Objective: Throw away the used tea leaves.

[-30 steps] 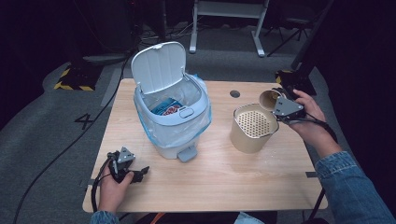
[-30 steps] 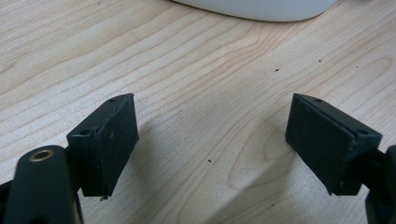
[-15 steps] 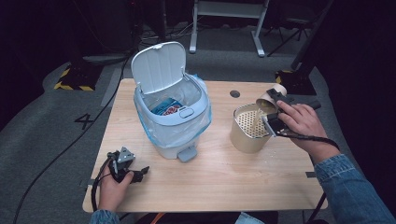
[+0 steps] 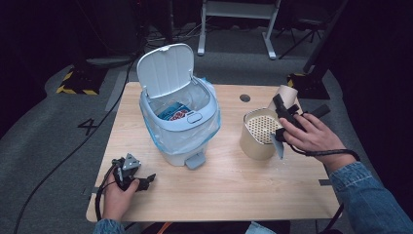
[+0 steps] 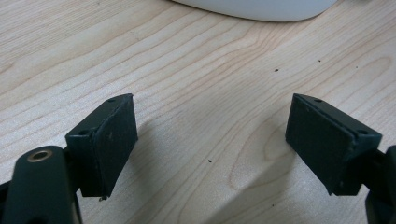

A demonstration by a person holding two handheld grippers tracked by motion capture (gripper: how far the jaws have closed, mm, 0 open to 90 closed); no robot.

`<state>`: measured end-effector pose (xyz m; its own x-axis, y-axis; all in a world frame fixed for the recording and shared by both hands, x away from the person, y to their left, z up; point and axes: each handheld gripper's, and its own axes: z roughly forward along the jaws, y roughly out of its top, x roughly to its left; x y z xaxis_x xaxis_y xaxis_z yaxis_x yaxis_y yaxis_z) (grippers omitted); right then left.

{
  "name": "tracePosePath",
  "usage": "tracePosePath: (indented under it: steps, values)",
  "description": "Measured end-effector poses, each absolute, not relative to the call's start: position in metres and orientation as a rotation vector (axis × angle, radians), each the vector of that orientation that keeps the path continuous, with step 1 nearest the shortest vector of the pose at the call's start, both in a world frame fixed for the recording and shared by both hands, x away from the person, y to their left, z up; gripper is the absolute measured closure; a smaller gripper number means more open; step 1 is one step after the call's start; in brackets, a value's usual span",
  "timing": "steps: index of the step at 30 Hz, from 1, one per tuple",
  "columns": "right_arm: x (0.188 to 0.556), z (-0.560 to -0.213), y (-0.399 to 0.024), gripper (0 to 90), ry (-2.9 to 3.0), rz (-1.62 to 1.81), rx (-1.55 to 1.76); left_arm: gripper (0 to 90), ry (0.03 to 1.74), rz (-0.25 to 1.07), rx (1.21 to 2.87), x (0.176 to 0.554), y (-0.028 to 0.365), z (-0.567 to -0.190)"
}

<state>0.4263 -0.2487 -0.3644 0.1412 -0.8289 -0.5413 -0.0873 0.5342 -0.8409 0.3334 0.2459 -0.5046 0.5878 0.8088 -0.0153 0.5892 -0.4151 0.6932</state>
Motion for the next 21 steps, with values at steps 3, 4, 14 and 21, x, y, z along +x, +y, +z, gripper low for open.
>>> tracePosePath:
  steps: [3,4,14,21]
  values:
    - [0.421,-0.3723,-0.2435,31.5,1.275,-0.715,-0.969,16.9,1.104,0.426,2.152,0.3335,0.2459,-0.5046]
    - [0.4201,-0.3731,-0.2435,31.5,1.251,-0.728,-0.975,16.9,1.104,0.426,2.152,0.3334,0.2459,-0.5046]
    - [0.4203,-0.3706,-0.2431,31.4,1.195,-0.787,-0.962,16.9,1.105,0.424,2.153,0.3335,0.246,-0.5045]
    - [0.4227,-0.37,-0.2384,30.9,1.245,-0.736,-0.956,16.9,1.105,0.424,2.153,0.3335,0.246,-0.5045]
